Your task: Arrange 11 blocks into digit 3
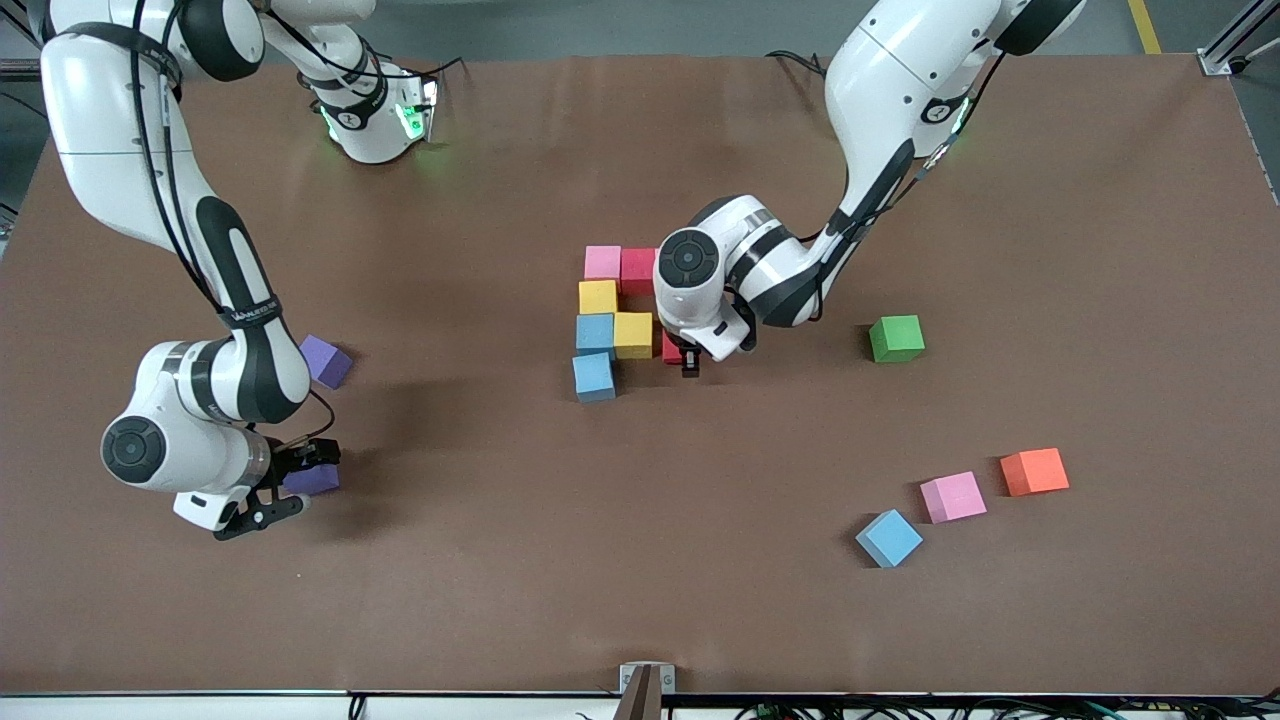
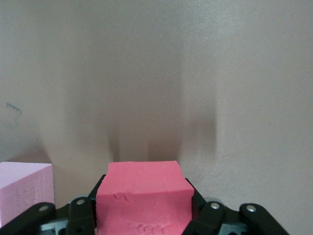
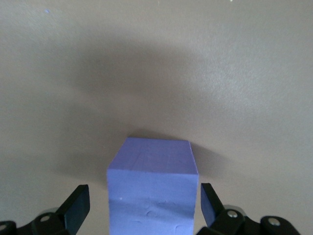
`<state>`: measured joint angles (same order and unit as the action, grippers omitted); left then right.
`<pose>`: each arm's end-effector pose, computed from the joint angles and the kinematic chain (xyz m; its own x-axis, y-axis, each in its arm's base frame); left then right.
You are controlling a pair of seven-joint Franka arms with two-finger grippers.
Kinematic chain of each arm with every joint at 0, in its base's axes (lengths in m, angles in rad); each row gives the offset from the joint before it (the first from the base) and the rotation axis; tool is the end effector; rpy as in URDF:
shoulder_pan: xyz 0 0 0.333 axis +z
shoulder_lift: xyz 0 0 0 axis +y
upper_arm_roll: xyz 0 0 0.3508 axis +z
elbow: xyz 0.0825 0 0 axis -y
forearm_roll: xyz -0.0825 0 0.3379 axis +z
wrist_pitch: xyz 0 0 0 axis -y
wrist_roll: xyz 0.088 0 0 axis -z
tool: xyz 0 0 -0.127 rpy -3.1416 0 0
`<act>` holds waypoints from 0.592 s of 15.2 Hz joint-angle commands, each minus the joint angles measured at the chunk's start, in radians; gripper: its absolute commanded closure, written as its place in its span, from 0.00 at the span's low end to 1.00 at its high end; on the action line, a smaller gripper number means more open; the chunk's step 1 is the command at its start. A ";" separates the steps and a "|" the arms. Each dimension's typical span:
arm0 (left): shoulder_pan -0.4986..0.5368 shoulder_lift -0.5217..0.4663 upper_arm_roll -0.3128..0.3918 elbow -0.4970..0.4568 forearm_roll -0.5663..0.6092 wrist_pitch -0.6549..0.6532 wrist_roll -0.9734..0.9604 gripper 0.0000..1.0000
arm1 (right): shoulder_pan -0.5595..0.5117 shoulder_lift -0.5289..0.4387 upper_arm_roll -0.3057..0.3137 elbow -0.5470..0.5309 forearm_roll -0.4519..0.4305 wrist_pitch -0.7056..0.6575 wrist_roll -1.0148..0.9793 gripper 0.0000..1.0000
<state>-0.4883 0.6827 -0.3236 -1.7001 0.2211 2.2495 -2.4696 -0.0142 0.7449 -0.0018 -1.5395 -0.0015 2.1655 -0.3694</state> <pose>0.4741 -0.4467 0.2446 0.0038 0.9991 0.0415 0.9960 -0.0001 -0.0891 0.6801 -0.0108 0.2396 0.9311 0.3473 -0.1115 0.3449 -0.9378 -0.0406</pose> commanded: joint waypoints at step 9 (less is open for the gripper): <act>-0.021 -0.009 0.009 -0.023 0.020 0.042 -0.014 0.94 | 0.014 -0.028 0.029 0.021 -0.008 0.007 -0.039 0.73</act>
<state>-0.4995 0.6831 -0.3232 -1.7106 0.2211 2.2661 -2.4696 -0.0167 0.7406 0.0103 -1.5458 -0.0016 2.1868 -0.4103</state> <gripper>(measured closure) 0.379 0.388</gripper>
